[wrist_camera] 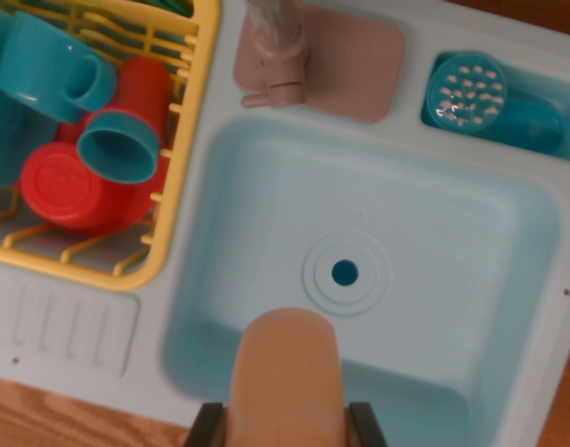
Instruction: Pick detergent from the sink
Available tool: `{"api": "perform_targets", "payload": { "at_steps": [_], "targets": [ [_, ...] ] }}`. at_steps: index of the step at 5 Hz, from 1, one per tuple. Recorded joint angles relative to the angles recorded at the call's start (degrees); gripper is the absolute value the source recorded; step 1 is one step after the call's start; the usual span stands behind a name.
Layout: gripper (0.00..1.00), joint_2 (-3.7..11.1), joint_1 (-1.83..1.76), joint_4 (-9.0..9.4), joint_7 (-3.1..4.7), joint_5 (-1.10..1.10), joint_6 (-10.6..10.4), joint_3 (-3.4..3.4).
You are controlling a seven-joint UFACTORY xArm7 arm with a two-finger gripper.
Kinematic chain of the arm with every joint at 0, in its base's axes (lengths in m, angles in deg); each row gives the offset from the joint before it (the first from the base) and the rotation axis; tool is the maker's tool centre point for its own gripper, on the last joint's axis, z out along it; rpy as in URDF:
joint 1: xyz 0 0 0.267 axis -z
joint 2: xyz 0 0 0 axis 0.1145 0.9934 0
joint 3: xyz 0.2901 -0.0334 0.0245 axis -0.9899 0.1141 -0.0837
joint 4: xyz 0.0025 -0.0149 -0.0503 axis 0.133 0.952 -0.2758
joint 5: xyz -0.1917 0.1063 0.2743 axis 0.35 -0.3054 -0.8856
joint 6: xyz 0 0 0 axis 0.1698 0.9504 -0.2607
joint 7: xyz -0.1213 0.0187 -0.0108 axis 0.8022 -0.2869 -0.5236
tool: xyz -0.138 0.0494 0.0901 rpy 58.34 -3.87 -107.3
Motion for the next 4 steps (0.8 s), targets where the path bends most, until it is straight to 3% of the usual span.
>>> {"api": "perform_targets", "payload": {
  "at_steps": [1, 2, 3, 4],
  "targets": [
    [1.00, 0.00, 0.00, 0.00, 0.00, 0.00, 0.0, 0.00],
    [1.00, -0.55, -0.01, -1.49, -0.05, 0.06, 2.0, -0.01],
    [1.00, -0.55, -0.01, -1.49, -0.05, 0.06, 2.0, -0.01],
    [1.00, -1.06, -0.02, -2.89, -0.10, 0.11, 3.9, -0.02]
  ]
}}
